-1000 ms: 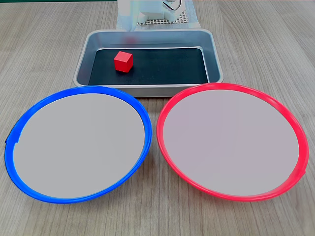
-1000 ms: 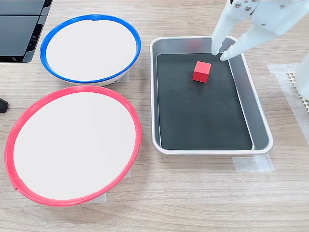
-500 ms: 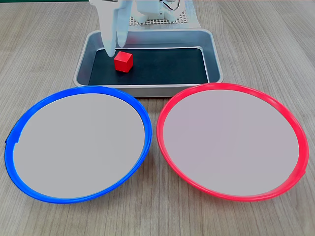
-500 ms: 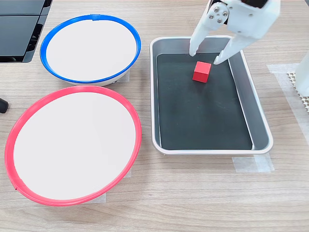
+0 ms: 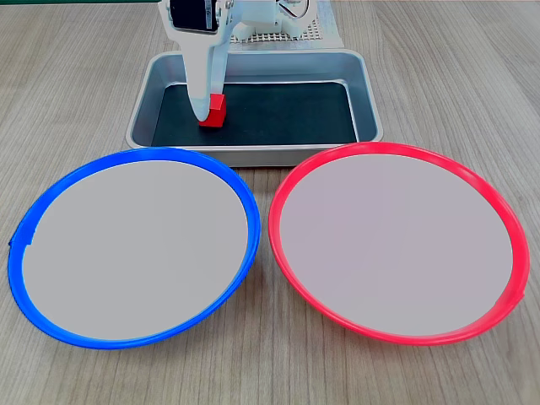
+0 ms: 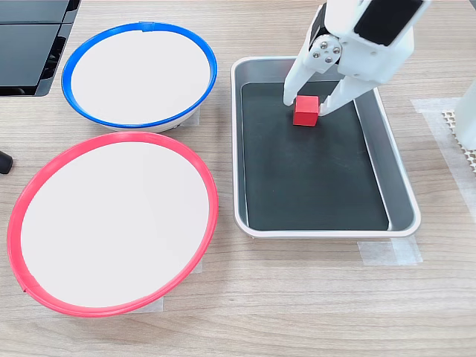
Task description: Move a red block from tray to red dish
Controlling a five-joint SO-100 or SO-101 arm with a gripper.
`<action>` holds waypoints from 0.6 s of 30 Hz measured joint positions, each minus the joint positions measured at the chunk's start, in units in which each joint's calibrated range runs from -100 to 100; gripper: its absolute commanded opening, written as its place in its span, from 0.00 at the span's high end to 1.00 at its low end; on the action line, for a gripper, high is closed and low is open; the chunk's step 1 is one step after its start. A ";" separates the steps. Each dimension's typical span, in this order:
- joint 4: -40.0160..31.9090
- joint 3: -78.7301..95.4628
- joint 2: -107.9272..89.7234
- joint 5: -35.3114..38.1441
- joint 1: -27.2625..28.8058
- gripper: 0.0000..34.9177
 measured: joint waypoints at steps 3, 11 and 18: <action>0.24 0.00 0.34 0.59 -0.71 0.99; 20.23 -19.51 0.43 2.05 -8.58 0.99; 25.37 -52.99 11.76 -0.73 -24.78 0.99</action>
